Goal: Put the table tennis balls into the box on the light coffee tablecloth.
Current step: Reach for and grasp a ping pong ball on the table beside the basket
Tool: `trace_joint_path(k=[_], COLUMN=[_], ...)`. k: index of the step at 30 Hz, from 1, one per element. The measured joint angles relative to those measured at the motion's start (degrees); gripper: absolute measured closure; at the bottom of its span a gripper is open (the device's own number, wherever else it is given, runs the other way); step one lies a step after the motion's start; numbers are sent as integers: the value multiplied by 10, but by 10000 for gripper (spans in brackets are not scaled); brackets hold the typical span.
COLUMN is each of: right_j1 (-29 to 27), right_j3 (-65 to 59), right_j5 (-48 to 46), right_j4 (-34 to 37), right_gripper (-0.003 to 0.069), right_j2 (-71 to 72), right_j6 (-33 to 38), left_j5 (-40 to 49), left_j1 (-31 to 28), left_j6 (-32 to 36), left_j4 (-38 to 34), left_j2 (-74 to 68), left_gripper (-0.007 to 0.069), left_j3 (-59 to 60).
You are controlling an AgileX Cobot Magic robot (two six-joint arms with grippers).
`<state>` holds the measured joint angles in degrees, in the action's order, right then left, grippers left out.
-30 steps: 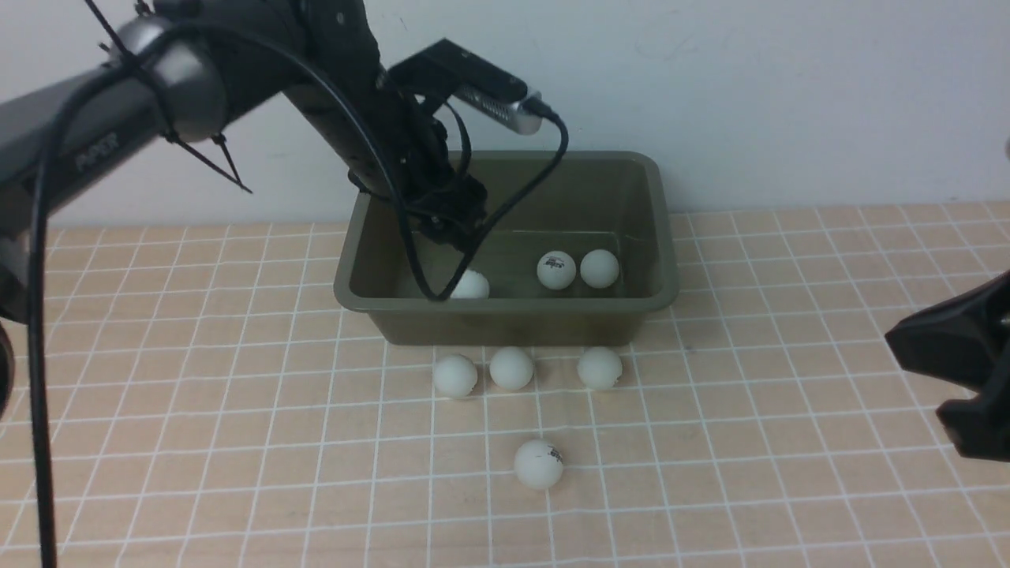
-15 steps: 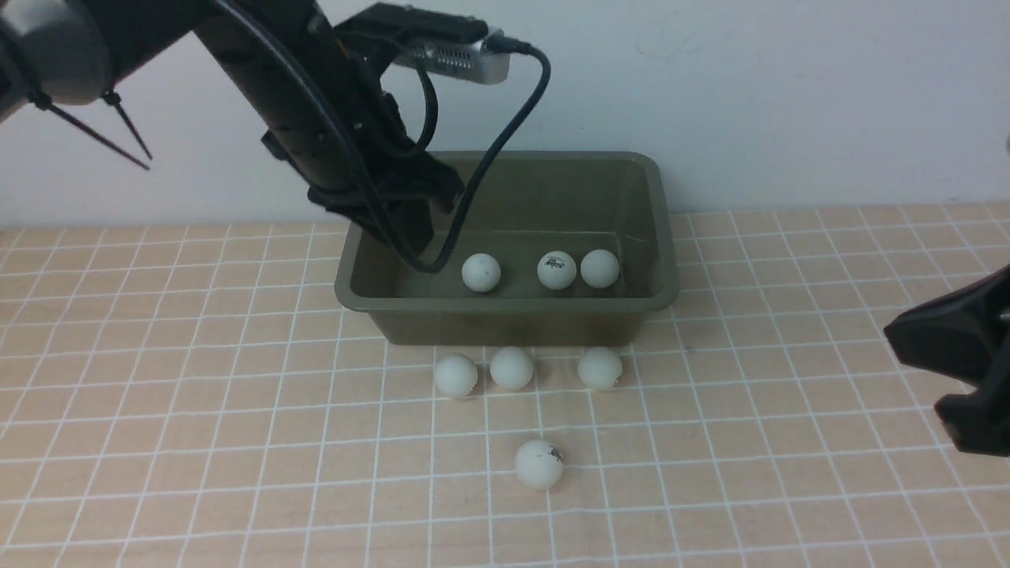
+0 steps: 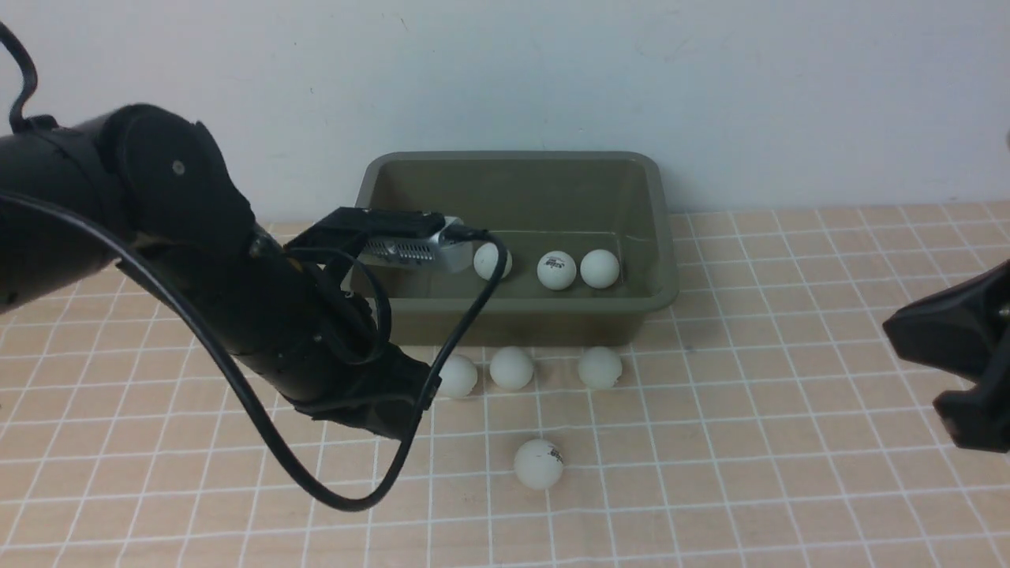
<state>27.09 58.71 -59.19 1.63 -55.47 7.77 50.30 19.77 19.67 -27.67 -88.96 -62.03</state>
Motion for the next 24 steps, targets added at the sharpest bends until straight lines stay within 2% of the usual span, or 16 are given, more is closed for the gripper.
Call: trace_joint_path(k=[4, 6, 10, 11, 12, 15, 20, 24], right_j1=[0, 0, 0, 0, 0, 0, 0, 0], right_j3=[0, 0, 0, 0, 0, 0, 0, 0], right_j5=[0, 0, 0, 0, 0, 0, 0, 0], right_j4=[0, 0, 0, 0, 0, 1, 1, 1], right_gripper=[636, 636, 636, 636, 636, 636, 636, 636], right_j2=[0, 0, 0, 0, 0, 0, 0, 0], right_j6=[0, 0, 0, 0, 0, 0, 0, 0], left_j5=[-93, -133, -176, -177, -185, -198, -240, -287], left_j1=[0, 0, 0, 0, 0, 0, 0, 0], left_j6=[50, 71, 88, 89, 95, 108, 156, 205], left_j4=[-8, -13, -39, -41, -57, -94, -139, -181], left_j2=[-19, -38, -69, -70, -82, -103, -137, -154], left_gripper=[543, 484, 312, 302, 246, 167, 163, 207], left_j3=[16, 16, 18, 18, 18, 18, 18, 18])
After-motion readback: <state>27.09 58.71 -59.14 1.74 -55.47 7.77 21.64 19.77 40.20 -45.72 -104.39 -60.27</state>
